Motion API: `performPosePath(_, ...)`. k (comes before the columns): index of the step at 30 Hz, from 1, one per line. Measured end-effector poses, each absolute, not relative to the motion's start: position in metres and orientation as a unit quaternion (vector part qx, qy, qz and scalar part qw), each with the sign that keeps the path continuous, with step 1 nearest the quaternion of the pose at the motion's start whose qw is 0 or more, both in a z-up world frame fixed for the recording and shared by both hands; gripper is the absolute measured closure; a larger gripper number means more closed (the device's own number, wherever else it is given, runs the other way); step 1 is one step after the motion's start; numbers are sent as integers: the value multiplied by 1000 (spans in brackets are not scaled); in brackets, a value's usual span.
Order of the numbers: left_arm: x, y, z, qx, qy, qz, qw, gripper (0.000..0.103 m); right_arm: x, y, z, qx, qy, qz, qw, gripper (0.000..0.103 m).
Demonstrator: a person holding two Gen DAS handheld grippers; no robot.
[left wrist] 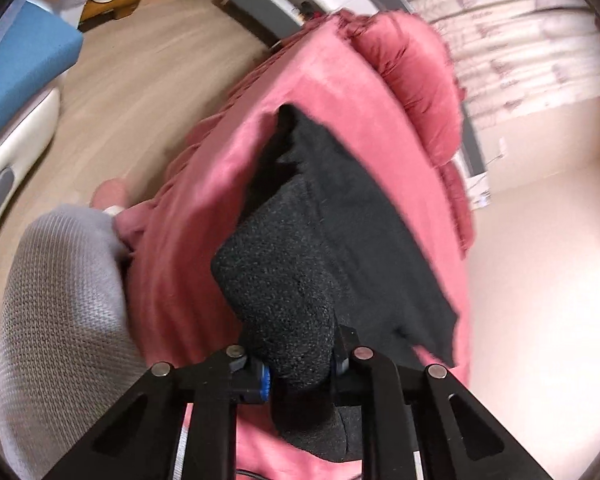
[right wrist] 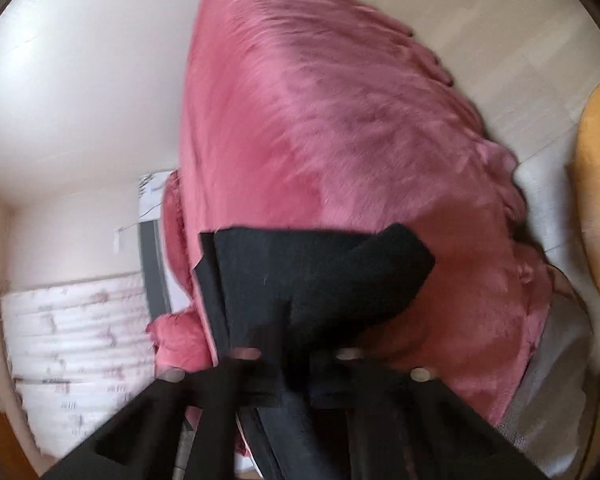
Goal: Fold large clothes
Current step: 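Lift and fold the held coat edges over the coat, then open the right gripper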
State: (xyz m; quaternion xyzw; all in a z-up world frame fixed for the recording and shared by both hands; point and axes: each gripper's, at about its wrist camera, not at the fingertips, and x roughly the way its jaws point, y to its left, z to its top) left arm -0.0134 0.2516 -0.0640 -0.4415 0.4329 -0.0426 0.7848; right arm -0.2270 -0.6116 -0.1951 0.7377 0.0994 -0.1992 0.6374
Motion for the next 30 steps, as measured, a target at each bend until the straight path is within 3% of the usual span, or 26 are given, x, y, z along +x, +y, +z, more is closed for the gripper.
performPosePath(6, -25, 261, -51, -480, 408, -43, 775, 85, -237, -601, -115, 646, 52, -152, 747, 98)
performPosePath(14, -43, 267, -55, -526, 381, -51, 759, 86, -252, -607, -117, 648, 78, -177, 737, 98)
performPosePath(22, -65, 273, -30, -552, 370, -70, 744, 86, -269, -616, -18, 594, 16, -150, 790, 98)
performPosePath(30, -36, 263, -62, -590, 410, -47, 694, 85, -201, -622, -32, 595, 91, -160, 783, 97)
